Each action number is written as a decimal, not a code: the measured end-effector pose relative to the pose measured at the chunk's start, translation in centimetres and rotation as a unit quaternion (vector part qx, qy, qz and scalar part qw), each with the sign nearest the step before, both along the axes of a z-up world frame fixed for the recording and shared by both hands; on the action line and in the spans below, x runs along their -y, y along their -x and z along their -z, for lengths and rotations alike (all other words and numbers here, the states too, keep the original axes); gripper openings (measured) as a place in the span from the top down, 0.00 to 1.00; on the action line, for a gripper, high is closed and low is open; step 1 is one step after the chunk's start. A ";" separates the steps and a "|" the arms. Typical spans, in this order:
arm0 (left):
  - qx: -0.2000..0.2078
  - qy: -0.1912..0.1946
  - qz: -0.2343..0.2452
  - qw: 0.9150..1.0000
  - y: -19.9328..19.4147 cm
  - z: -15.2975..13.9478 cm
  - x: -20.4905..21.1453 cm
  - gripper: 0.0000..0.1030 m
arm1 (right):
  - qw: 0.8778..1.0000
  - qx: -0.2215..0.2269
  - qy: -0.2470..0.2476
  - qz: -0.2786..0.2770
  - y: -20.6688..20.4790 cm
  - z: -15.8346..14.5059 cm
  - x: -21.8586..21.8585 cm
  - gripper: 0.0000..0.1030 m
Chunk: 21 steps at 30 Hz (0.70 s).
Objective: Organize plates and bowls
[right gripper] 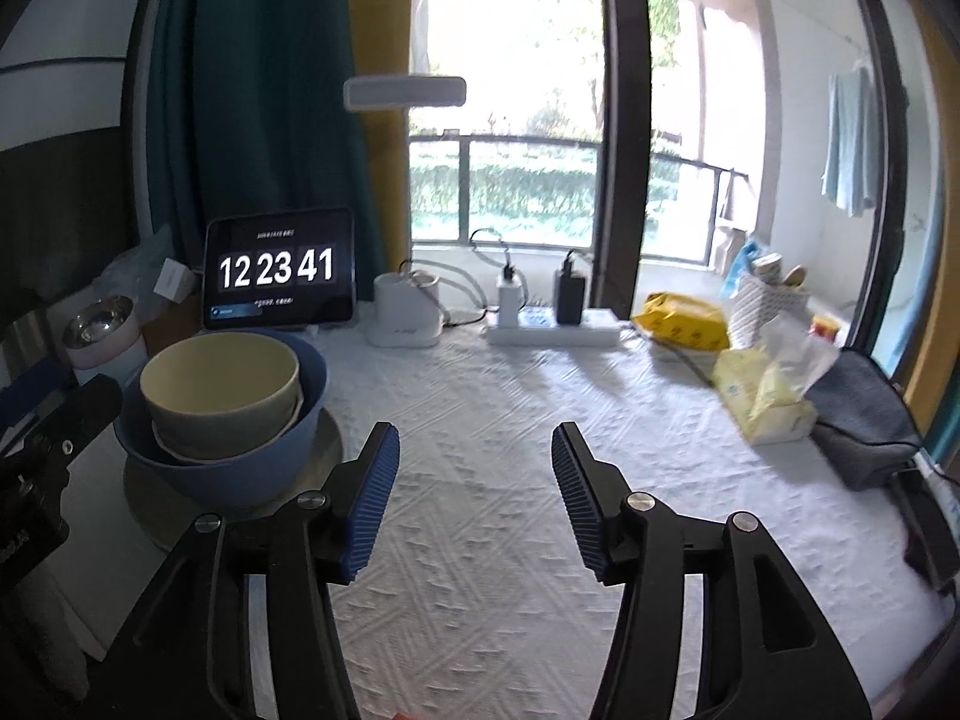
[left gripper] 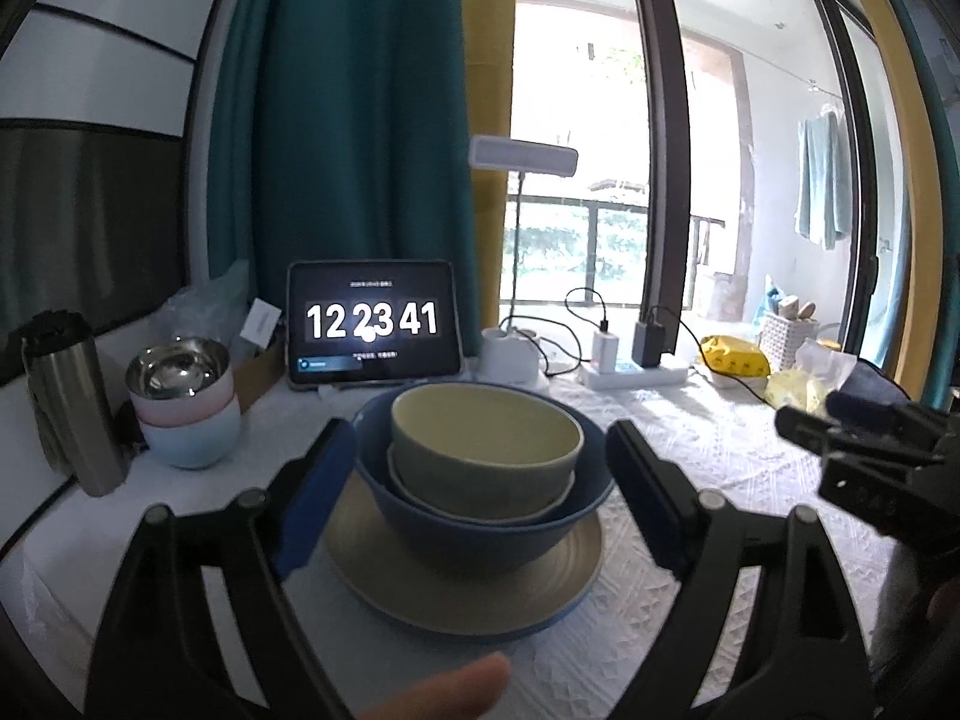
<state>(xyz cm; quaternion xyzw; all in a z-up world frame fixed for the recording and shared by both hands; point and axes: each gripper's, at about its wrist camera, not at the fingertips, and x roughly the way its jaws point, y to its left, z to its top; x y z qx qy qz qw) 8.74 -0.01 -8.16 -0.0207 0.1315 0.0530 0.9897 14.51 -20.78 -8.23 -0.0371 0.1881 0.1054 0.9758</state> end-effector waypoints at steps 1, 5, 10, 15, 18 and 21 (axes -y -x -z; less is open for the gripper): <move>0.001 -0.002 0.001 1.000 0.2 -0.1 0.1 0.16 | 1.000 0.005 0.001 0.003 0.3 -0.1 0.3 0.44; 0.008 -0.009 0.003 1.000 0.9 -0.3 0.6 0.15 | 0.999 0.030 0.008 0.015 1.8 -0.5 1.5 0.39; 0.021 -0.010 0.005 1.000 1.8 -0.9 0.8 0.13 | 0.998 0.045 0.005 0.033 3.3 -1.0 3.2 0.37; 0.027 -0.009 -0.001 1.000 2.3 -1.2 0.5 0.12 | 0.997 0.052 0.004 0.055 4.1 -1.3 4.7 0.37; 0.028 -0.006 -0.002 1.000 2.4 -1.3 0.2 0.12 | 0.996 0.054 0.003 0.067 4.5 -1.5 5.5 0.37; 0.033 -0.007 -0.005 0.999 2.7 -1.5 0.0 0.12 | 0.995 0.055 0.003 0.082 4.9 -1.6 6.4 0.37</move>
